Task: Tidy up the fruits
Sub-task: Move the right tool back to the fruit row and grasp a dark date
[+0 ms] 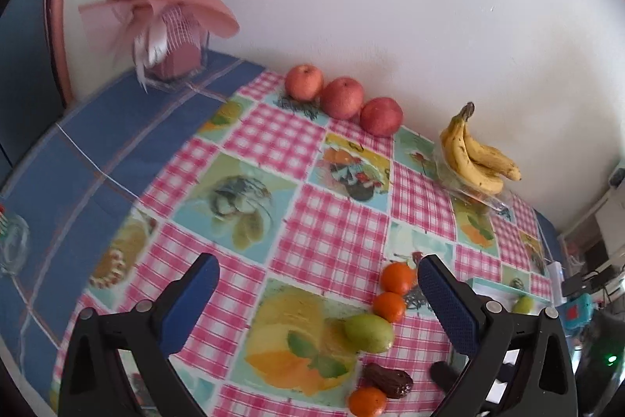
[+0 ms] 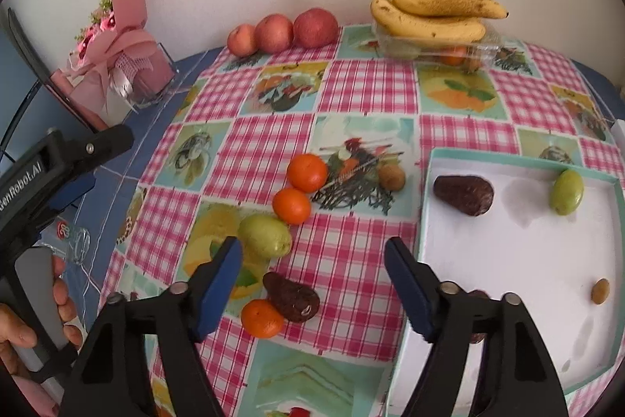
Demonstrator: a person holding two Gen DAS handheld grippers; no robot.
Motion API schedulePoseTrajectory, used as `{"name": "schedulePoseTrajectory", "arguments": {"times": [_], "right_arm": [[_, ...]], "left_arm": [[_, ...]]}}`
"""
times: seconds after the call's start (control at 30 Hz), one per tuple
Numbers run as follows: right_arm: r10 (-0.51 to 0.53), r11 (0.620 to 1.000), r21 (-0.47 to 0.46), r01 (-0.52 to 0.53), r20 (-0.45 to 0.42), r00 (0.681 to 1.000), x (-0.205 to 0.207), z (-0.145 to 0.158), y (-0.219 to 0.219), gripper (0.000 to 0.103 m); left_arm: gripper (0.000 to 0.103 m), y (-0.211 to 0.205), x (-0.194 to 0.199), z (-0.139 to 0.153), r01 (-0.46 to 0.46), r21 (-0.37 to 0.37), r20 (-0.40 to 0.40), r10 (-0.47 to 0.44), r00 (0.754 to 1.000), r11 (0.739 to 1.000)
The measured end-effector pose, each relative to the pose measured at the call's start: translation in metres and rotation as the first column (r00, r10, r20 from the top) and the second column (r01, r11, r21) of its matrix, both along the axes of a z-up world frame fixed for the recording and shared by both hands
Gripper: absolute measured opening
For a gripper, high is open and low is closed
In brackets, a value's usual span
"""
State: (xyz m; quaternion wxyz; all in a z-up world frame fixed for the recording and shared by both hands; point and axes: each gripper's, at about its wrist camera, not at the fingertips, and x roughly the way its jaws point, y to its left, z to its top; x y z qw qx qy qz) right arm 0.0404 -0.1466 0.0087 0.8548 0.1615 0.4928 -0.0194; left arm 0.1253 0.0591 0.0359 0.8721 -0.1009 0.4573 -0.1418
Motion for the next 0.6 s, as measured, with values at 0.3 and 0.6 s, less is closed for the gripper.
{"name": "schedulePoseTrajectory", "arguments": {"times": [0.3, 0.6], "right_arm": [[0.005, 0.996, 0.093, 0.008, -0.141, 0.990, 0.002, -0.047, 0.006, 0.064], [0.014, 0.986, 0.165, 0.019, -0.196, 0.980, 0.005, -0.072, 0.011, 0.053]], "left_arm": [[0.098, -0.026, 0.007, -0.057, 0.078, 0.103, -0.197, -0.057, 0.979, 0.992], [0.093, -0.024, 0.008, -0.081, 0.061, 0.095, -0.264, -0.033, 0.964, 0.994]]}}
